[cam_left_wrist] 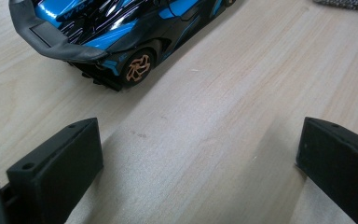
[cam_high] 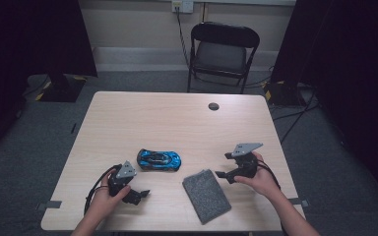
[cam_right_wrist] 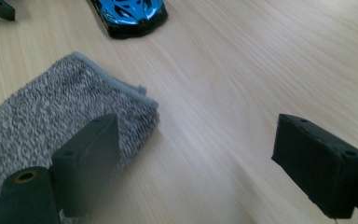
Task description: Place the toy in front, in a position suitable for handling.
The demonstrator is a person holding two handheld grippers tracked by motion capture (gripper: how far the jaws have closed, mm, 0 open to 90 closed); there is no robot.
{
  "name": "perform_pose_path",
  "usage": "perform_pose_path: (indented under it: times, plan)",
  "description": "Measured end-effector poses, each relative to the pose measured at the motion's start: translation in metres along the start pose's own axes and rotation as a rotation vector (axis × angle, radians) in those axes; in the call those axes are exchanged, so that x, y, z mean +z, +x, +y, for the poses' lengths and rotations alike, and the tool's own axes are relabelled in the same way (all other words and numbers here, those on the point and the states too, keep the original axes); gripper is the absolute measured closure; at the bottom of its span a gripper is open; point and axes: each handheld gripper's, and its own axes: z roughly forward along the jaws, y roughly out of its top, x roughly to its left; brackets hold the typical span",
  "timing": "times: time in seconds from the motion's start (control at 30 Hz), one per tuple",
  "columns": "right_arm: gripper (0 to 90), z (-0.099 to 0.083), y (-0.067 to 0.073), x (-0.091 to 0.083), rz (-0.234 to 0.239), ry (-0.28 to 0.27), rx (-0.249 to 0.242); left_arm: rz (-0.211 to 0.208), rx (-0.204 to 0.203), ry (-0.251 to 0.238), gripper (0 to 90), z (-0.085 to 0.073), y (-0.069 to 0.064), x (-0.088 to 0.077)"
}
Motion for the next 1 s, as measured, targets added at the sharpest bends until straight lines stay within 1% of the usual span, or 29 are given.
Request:
perform_pose_path:
  times: [0.1, 0.13, 0.23, 0.27, 0.3, 0.37, 0.4, 0.53, 0.63, 0.8, 0.87, 1.0]
  plan:
    - [13.7, 0.008, 0.002, 0.008, 0.014, -0.002, -0.005, 0.000, 0.000, 0.000, 0.0, 0.000, 0.000, 0.000]
    - [13.7, 0.008, 0.002, 0.008, 0.014, -0.002, -0.005, 0.000, 0.000, 0.000, 0.0, 0.000, 0.000, 0.000]
    - [13.8, 0.019, 0.006, 0.019, 0.027, 0.014, -0.033, 0.000, 0.000, 0.000, 0.0, 0.000, 0.000, 0.000]
    - [13.8, 0.019, 0.006, 0.019, 0.027, 0.014, -0.033, 0.000, 0.000, 0.000, 0.0, 0.000, 0.000, 0.000]
    - [13.7, 0.024, 0.008, 0.024, 0.036, 0.018, -0.045, 0.000, 0.000, 0.000, 0.0, 0.000, 0.000, 0.000]
    - [13.7, 0.026, 0.009, 0.026, 0.040, 0.022, -0.048, 0.001, 0.002, 0.000, 0.0, 0.000, 0.000, 0.000]
    - [13.7, 0.030, 0.010, 0.030, 0.046, 0.029, -0.055, 0.001, 0.001, -0.001, 0.0, 0.000, 0.000, 0.000]
    - [13.7, 0.036, 0.012, 0.035, 0.054, 0.032, -0.068, 0.000, -0.001, -0.001, 0.0, 0.000, 0.000, 0.000]
    - [13.7, 0.044, 0.016, 0.040, 0.063, 0.032, -0.089, 0.000, 0.000, 0.000, 0.0, 0.000, 0.000, 0.000]
    - [13.7, 0.050, 0.018, 0.045, 0.073, 0.028, -0.094, 0.001, 0.002, 0.000, 0.0, 0.000, 0.000, 0.000]
    - [13.7, 0.054, 0.020, 0.050, 0.075, 0.029, -0.105, 0.000, 0.000, 0.000, 0.0, 0.000, 0.000, 0.000]
    - [13.7, 0.060, 0.023, 0.058, 0.090, 0.024, -0.099, 0.001, 0.002, -0.001, 0.0, 0.000, 0.000, 0.000]
